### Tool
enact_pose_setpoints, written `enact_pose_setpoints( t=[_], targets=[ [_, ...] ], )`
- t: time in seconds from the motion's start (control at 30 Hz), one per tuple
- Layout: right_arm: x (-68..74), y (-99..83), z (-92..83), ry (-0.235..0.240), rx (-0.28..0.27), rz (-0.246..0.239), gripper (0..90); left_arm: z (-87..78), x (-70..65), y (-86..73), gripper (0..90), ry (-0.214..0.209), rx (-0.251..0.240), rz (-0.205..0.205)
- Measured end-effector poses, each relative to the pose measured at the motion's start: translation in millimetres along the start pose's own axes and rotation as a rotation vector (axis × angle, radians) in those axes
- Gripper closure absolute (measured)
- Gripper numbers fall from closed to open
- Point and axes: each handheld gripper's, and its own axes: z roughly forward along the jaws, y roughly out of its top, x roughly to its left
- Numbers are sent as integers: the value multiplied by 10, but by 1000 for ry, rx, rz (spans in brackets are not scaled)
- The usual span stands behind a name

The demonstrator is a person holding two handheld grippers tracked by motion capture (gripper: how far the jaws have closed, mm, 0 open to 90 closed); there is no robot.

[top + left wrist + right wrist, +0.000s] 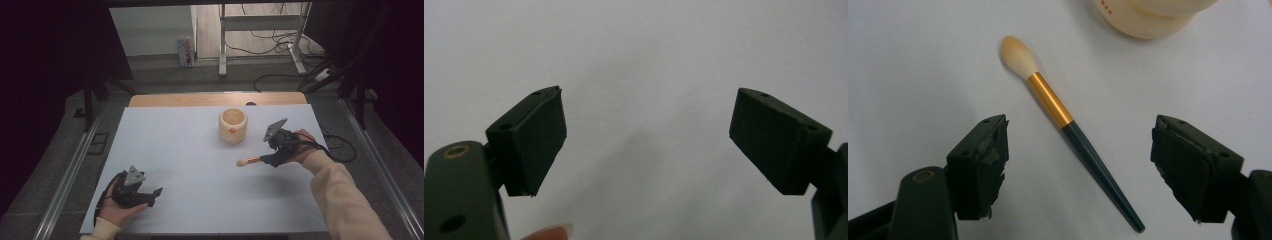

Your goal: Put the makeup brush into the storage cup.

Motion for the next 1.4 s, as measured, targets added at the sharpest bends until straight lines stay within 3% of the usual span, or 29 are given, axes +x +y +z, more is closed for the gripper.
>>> enact_pose_setpoints(
  t=[0.27, 0.93, 1.4],
  targets=[
    [-38, 27, 114, 11, 30, -3, 233, 14, -1, -1, 158, -6, 4, -4],
    [-34, 214, 369, 92, 111, -86, 279, 7, 9, -7, 158, -6, -1, -11],
    [-36, 257, 469, 106, 159, -134, 337, -5, 18, -9, 158, -3, 0, -7]
  ],
)
